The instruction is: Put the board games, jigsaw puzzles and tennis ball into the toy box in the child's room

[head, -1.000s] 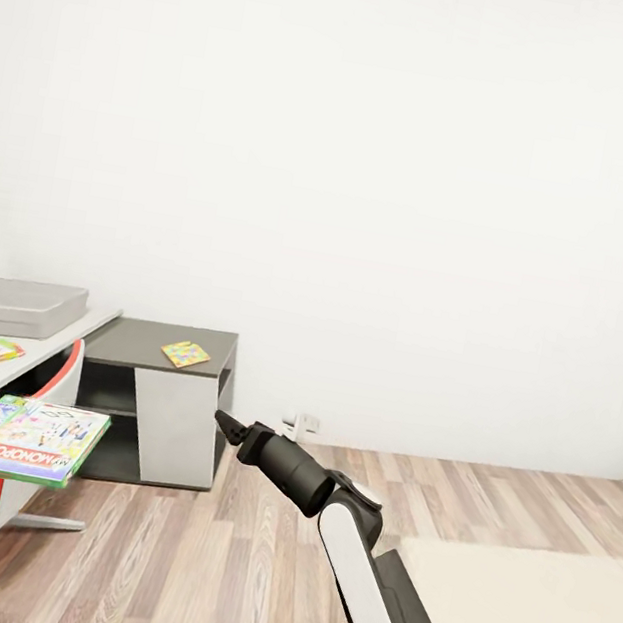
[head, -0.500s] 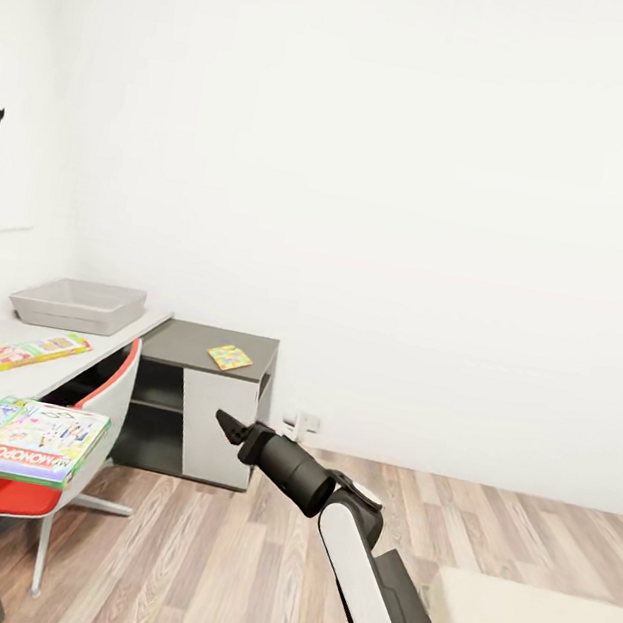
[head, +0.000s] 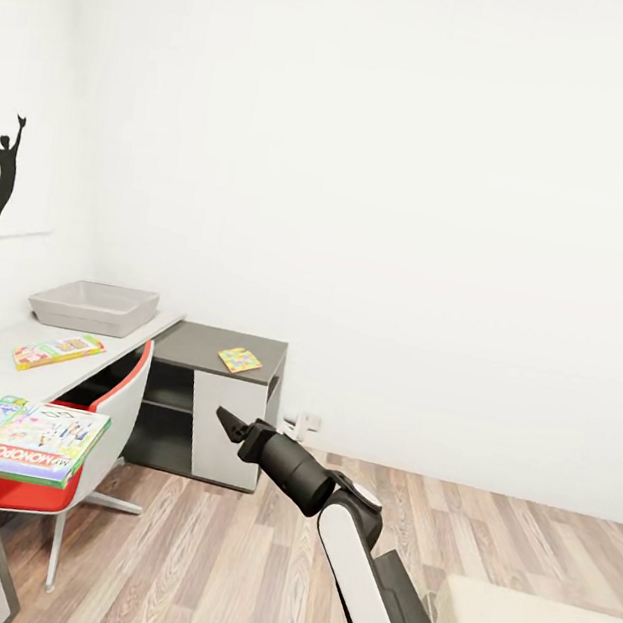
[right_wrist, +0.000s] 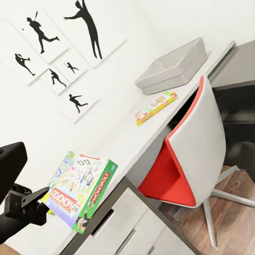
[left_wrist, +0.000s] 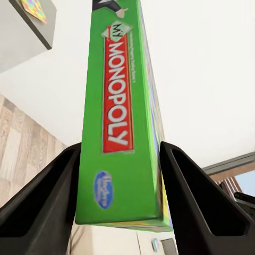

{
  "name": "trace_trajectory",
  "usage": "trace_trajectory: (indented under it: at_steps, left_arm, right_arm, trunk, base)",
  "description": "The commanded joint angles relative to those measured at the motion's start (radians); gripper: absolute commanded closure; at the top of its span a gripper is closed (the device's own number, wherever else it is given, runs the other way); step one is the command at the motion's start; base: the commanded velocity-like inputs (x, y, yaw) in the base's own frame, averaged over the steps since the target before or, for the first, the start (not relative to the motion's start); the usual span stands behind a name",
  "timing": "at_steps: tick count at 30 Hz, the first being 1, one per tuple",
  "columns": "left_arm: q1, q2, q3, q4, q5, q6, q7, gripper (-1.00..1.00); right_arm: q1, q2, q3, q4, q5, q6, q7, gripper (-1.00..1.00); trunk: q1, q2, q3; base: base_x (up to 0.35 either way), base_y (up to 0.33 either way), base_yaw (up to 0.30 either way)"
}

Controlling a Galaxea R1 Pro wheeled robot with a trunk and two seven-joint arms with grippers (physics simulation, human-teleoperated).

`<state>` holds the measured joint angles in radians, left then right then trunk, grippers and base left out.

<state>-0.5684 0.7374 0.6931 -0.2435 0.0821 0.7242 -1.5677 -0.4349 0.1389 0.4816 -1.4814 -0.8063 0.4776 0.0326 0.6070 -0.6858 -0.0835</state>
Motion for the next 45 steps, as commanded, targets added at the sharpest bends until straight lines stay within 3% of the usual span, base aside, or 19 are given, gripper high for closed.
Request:
trace_trajectory:
  at_steps: [1,21,25,31,41,45]
  left_arm:
    - [-0.001,0.000,-0.003,0.001,0.003,0.007,-0.003,1.00]
    - [-0.001,-0.001,-0.003,0.001,0.003,0.007,-0.003,1.00]
    - [-0.001,-0.001,-0.004,0.001,0.002,0.007,-0.003,1.00]
    - [-0.001,-0.001,-0.005,0.001,0.002,0.007,-0.003,1.00]
    - [-0.001,-0.001,-0.006,0.001,0.001,0.007,-0.003,1.00]
    - [-0.001,0.000,-0.007,0.000,0.001,0.007,-0.003,1.00]
  right_arm:
    - [-0.001,0.000,-0.001,0.000,-0.002,0.004,0.002,-1.00]
    - [-0.001,0.002,0.007,0.000,-0.002,0.005,0.001,-1.00]
    - [-0.001,0.004,0.008,0.007,-0.003,0.005,-0.002,-1.00]
    - [-0.001,0.003,0.005,0.095,-0.001,0.004,-0.003,-1.00]
    - [-0.001,-0.008,-0.007,0.110,-0.005,0.007,0.004,-1.00]
    - [-0.001,-0.010,-0.009,0.113,-0.005,0.008,0.005,-1.00]
  trunk:
    - [-0.004,0.006,0.001]
    - [-0.080,0.146,0.065]
    - [-0.096,0.174,0.080]
    - [-0.119,0.216,0.103]
    - [-0.157,0.286,0.138]
    - [-0.157,0.286,0.140]
  base:
    - [0.000,0.000,0.001]
    - [0.000,0.000,0.007]
    - [0.000,0.000,0.175]
    - [0.000,0.000,0.248]
    - [0.000,0.000,0.272]
    - [0.000,0.000,0.274]
